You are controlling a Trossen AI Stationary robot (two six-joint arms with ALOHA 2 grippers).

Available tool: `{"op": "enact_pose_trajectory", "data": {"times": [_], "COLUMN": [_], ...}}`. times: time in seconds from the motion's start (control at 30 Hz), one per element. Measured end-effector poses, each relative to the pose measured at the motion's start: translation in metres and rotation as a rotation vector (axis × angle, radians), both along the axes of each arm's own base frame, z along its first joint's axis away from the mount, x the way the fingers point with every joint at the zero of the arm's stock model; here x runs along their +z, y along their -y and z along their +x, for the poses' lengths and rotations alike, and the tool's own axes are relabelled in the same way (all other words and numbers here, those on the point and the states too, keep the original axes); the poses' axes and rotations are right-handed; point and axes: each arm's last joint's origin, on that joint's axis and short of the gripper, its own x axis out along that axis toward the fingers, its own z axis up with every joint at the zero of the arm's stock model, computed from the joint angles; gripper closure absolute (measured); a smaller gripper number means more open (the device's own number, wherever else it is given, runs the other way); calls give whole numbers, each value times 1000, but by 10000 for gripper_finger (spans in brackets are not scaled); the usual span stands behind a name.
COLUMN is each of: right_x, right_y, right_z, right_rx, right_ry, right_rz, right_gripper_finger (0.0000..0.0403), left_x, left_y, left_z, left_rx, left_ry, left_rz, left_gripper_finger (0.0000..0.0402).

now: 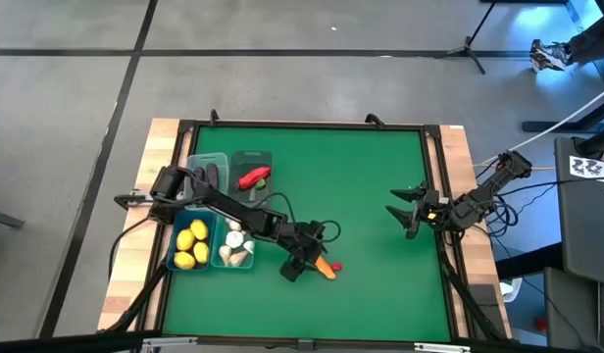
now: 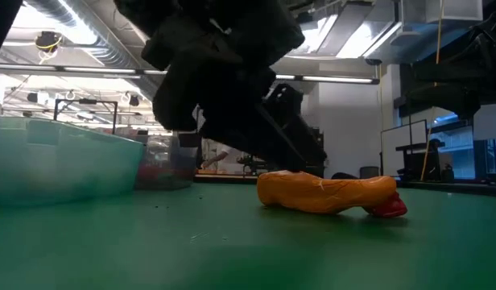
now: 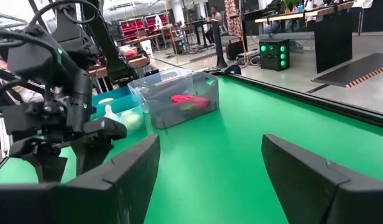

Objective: Sort produce into baskets
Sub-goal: Put the yellow chili pepper into the black bin

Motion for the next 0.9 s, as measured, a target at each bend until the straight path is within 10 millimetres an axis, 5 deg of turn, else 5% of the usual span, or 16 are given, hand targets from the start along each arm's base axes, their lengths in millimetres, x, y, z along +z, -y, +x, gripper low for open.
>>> {"op": "enact_pose_trajectory", "data": {"times": [0.27, 0.5, 0.9], "right_x": [0, -1, -1], "right_y": [0, -1, -1], "right_z": [0, 1, 1], "right_rx": [0, 0, -2], "right_ry": [-4, -15, -16], "right_rz": [-4, -13, -14], "right_gripper_finger": [123, 123, 123], "left_x": [-23, -21, -21], "left_y": [0, -1, -1], "left_z": [1, 2, 2], "left_rx": [-3, 19, 71], "left_ry": [-56, -42, -59], "left_rz": [18, 23, -29], "left_gripper_finger": [110, 114, 200]}}
